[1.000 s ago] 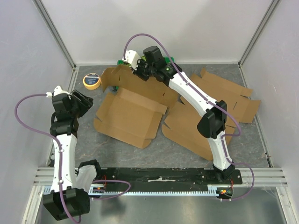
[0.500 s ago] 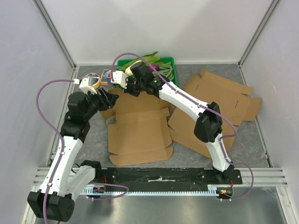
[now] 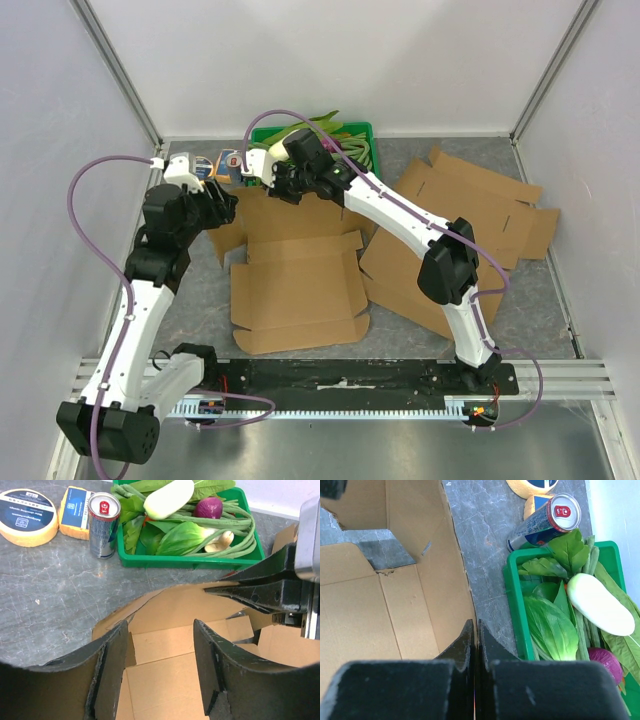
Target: Fold the paper box
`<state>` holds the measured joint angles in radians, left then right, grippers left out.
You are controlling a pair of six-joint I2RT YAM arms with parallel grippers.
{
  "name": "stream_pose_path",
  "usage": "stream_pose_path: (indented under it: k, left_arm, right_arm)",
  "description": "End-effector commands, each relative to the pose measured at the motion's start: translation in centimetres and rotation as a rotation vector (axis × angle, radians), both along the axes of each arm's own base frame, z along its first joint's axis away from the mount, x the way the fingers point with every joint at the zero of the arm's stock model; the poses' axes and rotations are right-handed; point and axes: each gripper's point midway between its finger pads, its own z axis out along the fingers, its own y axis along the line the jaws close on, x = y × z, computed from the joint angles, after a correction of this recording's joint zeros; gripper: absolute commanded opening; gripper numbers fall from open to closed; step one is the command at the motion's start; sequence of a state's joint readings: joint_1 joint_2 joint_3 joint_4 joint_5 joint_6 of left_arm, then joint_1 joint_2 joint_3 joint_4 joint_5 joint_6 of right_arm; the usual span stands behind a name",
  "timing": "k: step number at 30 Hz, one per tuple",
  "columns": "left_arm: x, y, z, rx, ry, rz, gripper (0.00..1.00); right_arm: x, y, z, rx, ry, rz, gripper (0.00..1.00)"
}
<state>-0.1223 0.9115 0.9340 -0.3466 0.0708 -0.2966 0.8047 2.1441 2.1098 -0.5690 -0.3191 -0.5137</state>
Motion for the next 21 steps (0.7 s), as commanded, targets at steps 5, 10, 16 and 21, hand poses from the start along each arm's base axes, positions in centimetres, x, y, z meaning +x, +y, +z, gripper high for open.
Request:
stream_pose_path:
  k: [5, 10, 16, 21]
  left_arm:
    - [1.1, 0.0, 2.1, 0.075, -0.027, -0.032, 0.65]
    - [0.1, 0.1, 4.1, 0.085, -0.058, -0.040, 0.67]
    - [-0.8, -0.3, 6.0, 0.052, -0.108, -0.057, 0.70]
    - [0.8, -1.1, 3.3, 0.074, 0.013, -0.110, 0.58]
  right_arm:
    - [-1.5, -0.1, 1.5, 0.037, 0.039, 0.029, 0.00]
    - [-1.4, -0.1, 1.6, 0.032, 0.036, 0.029, 0.00]
    - [-1.3, 0.1, 2.0, 0.041, 0.036, 0.031, 0.00]
    - [-1.5, 0.1, 2.2, 0.047, 0.040, 0.036, 0.00]
